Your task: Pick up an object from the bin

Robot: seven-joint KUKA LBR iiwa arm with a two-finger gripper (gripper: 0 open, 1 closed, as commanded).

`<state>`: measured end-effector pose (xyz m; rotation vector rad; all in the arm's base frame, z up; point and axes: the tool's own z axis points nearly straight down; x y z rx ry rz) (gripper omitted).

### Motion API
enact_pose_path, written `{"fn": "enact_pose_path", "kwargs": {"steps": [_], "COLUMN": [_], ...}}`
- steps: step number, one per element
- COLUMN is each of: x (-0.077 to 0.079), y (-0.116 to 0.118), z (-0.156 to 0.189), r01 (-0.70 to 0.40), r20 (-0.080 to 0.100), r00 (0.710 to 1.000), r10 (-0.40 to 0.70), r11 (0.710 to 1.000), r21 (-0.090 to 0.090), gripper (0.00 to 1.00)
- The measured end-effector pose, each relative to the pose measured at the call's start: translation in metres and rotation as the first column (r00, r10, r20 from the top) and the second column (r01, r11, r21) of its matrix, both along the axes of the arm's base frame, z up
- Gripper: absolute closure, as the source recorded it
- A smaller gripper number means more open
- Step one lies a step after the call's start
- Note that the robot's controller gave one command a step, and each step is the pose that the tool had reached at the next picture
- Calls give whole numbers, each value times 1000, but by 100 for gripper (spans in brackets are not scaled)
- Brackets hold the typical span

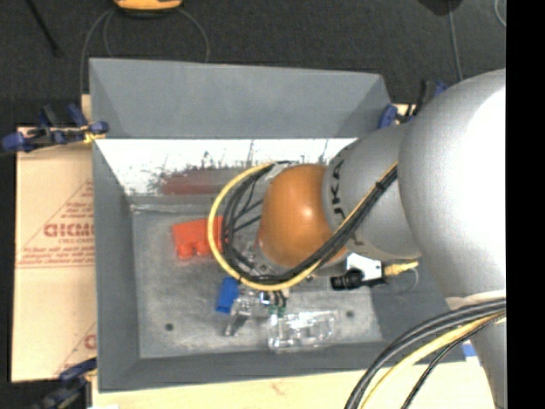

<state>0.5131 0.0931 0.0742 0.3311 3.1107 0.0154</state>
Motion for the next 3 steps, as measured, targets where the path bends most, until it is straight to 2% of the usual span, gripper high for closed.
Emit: {"fn": "enact_pose_path", "kwargs": {"steps": [1,2,3], "x": [1,14,13], "y": [-1,11,11], "z": [2,20,19], "r01": [7,47,50], "r20": [1,-10,-13], "r00": [1000,999,999], "r10": [-7,-47,-50], "r11": [1000,999,999], "r21": [-1,-5,-5], "gripper": [100,100,0]}}
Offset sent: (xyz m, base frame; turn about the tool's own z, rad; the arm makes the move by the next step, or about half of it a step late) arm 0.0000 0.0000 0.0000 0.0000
